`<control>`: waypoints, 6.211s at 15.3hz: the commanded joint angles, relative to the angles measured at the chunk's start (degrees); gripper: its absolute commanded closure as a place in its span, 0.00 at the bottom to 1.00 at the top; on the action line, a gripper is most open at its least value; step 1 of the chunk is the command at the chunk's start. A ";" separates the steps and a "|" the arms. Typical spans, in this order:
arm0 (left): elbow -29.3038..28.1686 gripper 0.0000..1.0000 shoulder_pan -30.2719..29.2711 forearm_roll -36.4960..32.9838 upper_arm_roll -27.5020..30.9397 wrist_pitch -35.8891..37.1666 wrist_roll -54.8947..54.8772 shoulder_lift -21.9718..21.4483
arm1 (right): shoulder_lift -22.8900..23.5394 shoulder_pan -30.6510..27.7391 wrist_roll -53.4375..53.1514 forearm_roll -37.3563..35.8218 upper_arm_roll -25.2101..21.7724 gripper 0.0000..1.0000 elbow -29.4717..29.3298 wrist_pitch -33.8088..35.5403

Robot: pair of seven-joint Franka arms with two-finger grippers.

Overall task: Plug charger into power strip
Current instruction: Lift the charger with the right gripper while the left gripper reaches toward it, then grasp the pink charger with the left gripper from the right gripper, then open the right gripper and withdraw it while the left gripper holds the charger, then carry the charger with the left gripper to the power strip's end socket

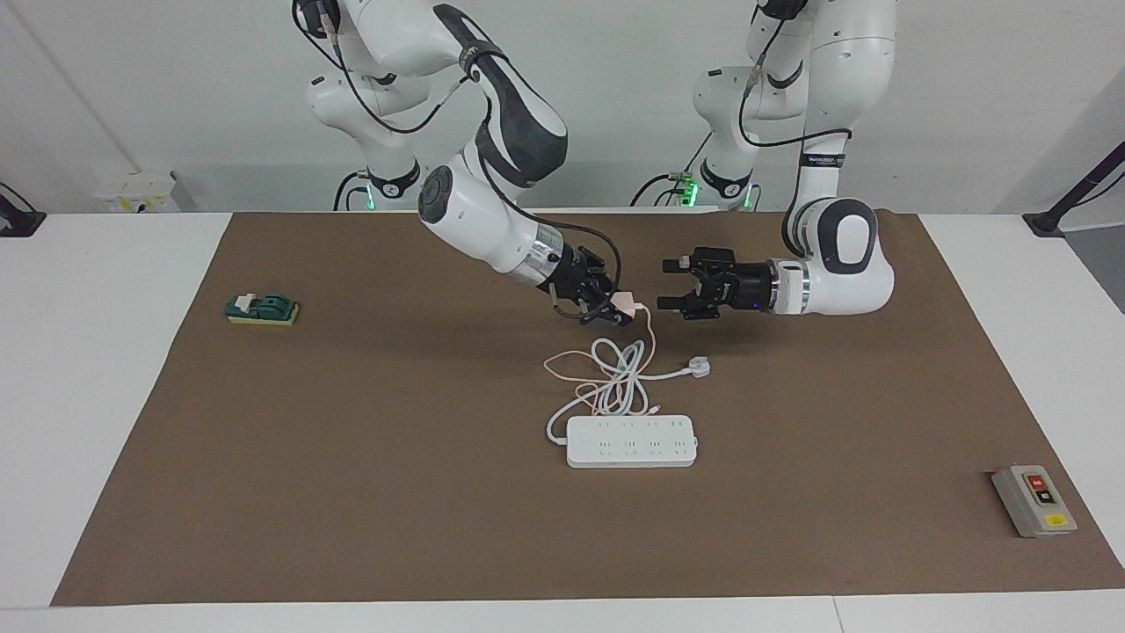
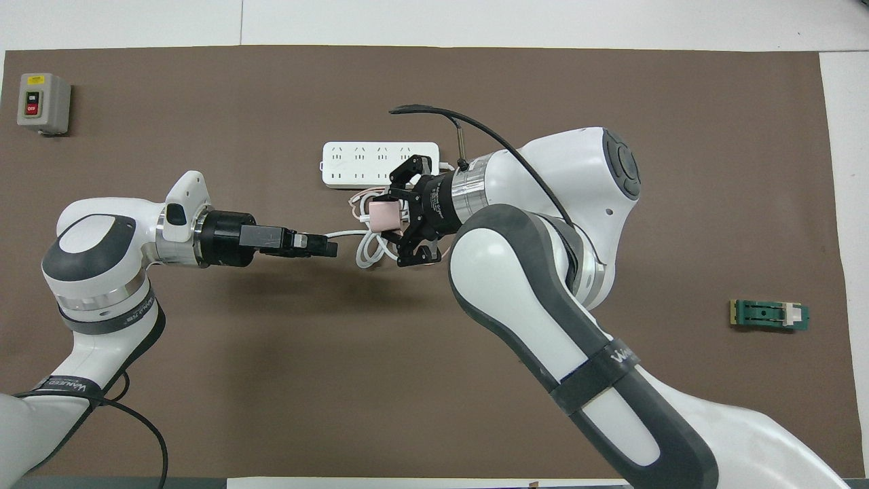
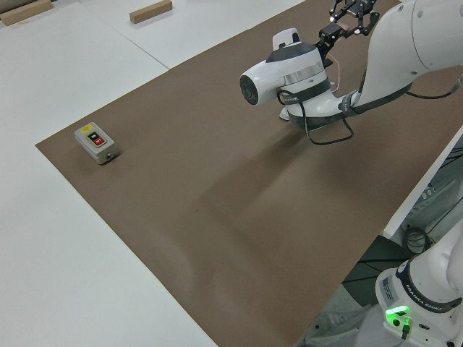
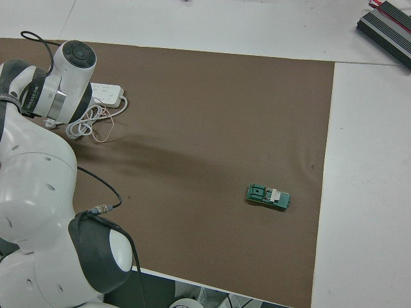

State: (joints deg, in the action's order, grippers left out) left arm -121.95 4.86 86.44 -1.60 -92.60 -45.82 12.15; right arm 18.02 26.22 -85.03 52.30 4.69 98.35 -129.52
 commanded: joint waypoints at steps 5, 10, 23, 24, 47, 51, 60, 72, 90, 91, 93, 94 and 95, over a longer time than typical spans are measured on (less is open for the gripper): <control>-2.24 0.00 4.28 5.32 0.63 -4.79 -0.85 -1.69 | 1.40 3.05 -3.03 2.63 -0.21 1.00 -1.14 -3.63; -2.50 0.00 3.67 5.32 0.72 -4.17 -0.85 -1.87 | 1.40 2.96 -3.21 2.46 -0.21 1.00 -1.32 -3.45; -2.59 0.20 3.14 6.19 0.72 -1.89 -1.02 -1.96 | 1.49 2.78 -3.21 2.54 -0.30 1.00 -1.49 -3.28; -2.59 0.20 3.14 6.19 0.72 -1.89 -0.94 -1.96 | 1.49 2.78 -3.21 2.54 -0.21 1.00 -1.49 -3.19; -2.33 0.87 2.96 6.20 0.90 -3.20 -2.52 -1.87 | 1.49 1.91 -3.38 2.37 -0.30 0.00 -1.67 -2.75; -1.80 0.77 2.88 6.19 1.07 -2.85 -2.34 -2.05 | 1.67 -0.19 -3.82 2.46 -0.65 0.00 -3.77 0.05; 8.82 0.74 -1.87 -17.23 1.34 -6.97 -2.25 -1.96 | 0.44 -13.55 -1.90 -9.30 -0.91 0.00 -10.01 14.37; 17.00 0.75 10.15 -52.64 1.07 -21.02 0.39 -3.54 | -6.85 -25.69 44.38 -28.72 -1.00 0.00 -10.28 35.21; 30.45 0.82 14.74 -83.18 0.72 -32.56 -19.65 10.95 | -19.94 -28.41 83.98 -55.99 1.36 0.00 -3.53 41.90; 30.46 0.83 14.91 -84.49 0.63 -33.08 -23.66 11.83 | -20.91 -29.46 83.98 -56.08 2.07 0.00 -2.64 41.81; 30.63 0.83 14.83 -84.51 0.63 -33.43 -28.78 12.80 | -21.27 -30.17 83.89 -55.99 2.60 0.00 -2.20 41.55; 30.54 0.83 14.74 -84.51 0.63 -33.79 -28.80 12.81 | -21.27 -30.52 83.80 -55.99 2.69 0.00 -2.02 40.76; 30.54 0.83 14.74 -84.42 0.63 -33.88 -28.80 12.81 | -21.27 -30.61 83.72 -55.90 2.69 0.00 -1.76 40.06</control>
State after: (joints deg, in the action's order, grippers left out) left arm -92.94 19.78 3.21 -0.92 -125.90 -72.80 24.13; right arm -1.71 -2.61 -2.44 -2.71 6.10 93.85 -87.09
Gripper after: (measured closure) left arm 0.705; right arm 0.000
